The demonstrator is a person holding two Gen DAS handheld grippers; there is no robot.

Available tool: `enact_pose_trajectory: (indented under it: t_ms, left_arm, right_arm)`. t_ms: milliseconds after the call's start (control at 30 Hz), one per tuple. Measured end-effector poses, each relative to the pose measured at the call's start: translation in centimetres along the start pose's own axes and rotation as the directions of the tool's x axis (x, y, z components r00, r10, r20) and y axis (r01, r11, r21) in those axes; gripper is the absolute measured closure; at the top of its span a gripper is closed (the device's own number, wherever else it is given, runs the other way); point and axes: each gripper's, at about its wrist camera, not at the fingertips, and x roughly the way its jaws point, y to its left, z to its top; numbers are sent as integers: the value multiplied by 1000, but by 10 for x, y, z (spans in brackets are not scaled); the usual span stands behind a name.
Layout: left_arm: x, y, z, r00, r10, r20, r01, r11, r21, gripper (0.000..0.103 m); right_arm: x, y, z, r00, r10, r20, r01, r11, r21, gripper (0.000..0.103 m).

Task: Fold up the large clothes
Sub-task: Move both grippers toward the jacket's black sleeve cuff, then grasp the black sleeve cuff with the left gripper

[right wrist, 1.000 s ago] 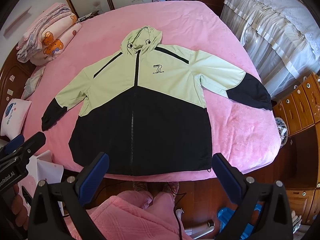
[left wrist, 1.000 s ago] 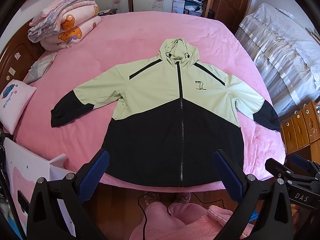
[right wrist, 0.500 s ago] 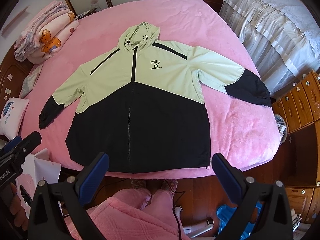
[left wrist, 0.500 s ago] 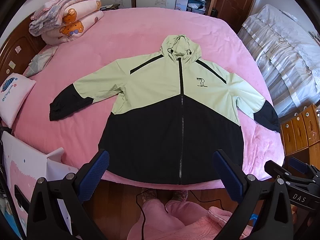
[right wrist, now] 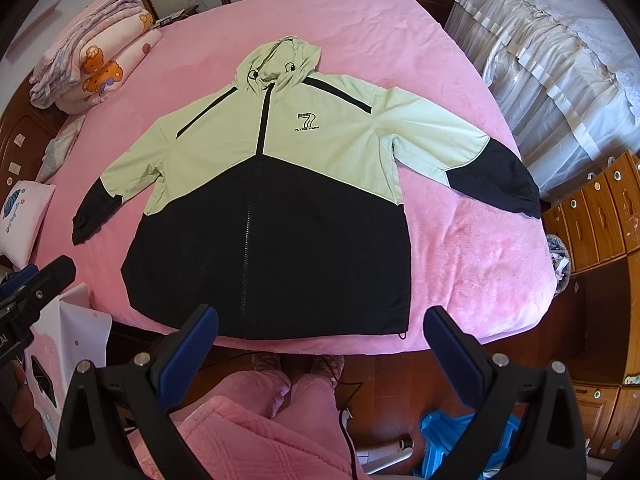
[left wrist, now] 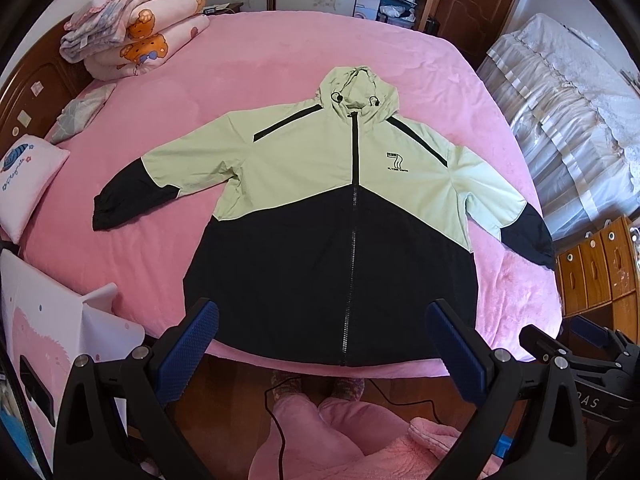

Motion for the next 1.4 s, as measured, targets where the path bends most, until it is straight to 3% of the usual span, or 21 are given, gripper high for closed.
enact_pose_trajectory:
  t_ms: [433, 667, 800, 1067, 1200, 1400]
  left_arm:
    - [31, -23, -21, 997, 42, -58, -48, 994, -99, 0]
    - [36, -6, -18, 998, 40, -54, -49, 980, -194, 0]
    - [37, 12, -6, 996, 84, -38, -91, 969, -232, 0]
    - [47, 77, 29, 995, 96, 10, -87, 939, -333, 0]
    - [59, 120, 49, 992, 126, 14, -114, 935, -337, 0]
    - [80, 199, 78, 998, 71, -1, -65, 914, -401, 0]
  right_arm:
    - [21, -25, 11, 1000, 29, -8, -29, 995, -94, 0]
    - [35, -31, 25, 998, 57, -11, -58, 994, -91, 0]
    - [41, -27, 35, 997, 77, -9, -77, 993, -90, 0]
    - [53, 1, 61, 995, 100, 1, -100, 988, -114, 0]
    - [58, 28, 77, 996, 79, 27, -75, 989, -130, 0]
    - [76, 81, 104, 996, 83, 13, -81, 990, -117, 1]
